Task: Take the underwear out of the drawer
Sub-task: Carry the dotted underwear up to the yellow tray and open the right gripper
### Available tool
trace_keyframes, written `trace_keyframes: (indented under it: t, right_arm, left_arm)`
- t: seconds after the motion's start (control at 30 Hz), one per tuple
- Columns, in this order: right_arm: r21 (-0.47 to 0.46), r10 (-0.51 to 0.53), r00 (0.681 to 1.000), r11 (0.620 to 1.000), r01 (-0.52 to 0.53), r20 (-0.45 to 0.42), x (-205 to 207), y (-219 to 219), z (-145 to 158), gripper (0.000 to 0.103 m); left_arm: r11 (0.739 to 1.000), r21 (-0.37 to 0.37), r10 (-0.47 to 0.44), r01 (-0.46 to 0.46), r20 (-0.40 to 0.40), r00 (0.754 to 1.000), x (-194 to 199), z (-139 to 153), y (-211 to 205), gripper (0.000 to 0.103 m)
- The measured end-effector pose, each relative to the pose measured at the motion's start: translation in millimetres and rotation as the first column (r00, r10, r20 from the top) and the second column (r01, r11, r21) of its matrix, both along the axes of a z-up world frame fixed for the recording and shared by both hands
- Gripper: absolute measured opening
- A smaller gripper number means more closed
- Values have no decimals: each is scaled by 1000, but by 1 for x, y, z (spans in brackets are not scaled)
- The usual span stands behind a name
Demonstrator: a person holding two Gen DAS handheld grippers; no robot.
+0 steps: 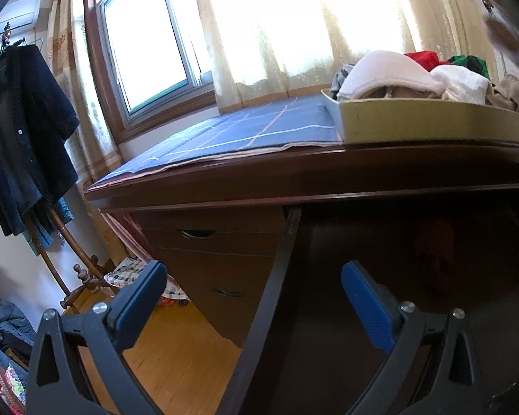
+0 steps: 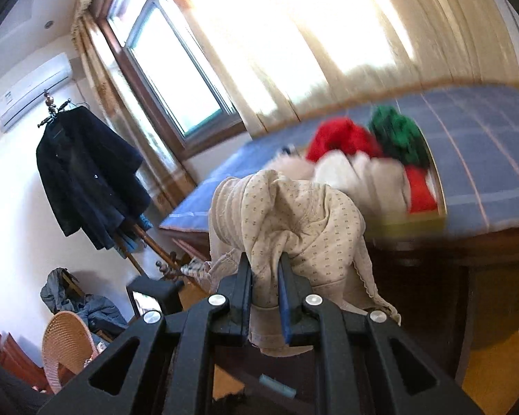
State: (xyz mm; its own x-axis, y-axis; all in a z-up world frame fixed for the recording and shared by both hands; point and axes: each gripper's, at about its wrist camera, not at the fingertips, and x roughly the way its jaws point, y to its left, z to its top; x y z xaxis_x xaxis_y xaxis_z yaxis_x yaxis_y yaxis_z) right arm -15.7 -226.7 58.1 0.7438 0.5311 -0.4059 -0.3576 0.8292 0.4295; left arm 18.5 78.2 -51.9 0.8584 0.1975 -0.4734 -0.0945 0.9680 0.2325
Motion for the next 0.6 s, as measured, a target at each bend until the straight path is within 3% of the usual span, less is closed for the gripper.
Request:
trace_keyframes:
  t: [0.3, 0.6]
  right_arm:
    - [-67, -21, 996, 997, 28, 90, 40, 11, 46, 15]
    - [-128, -88, 991, 987, 101, 97, 136, 32, 72, 15]
  left_arm:
    - [1000, -7, -5, 5, 5, 1000, -1, 1, 3, 103]
    - [1000, -8, -7, 7, 7, 1000, -1, 2, 4, 103]
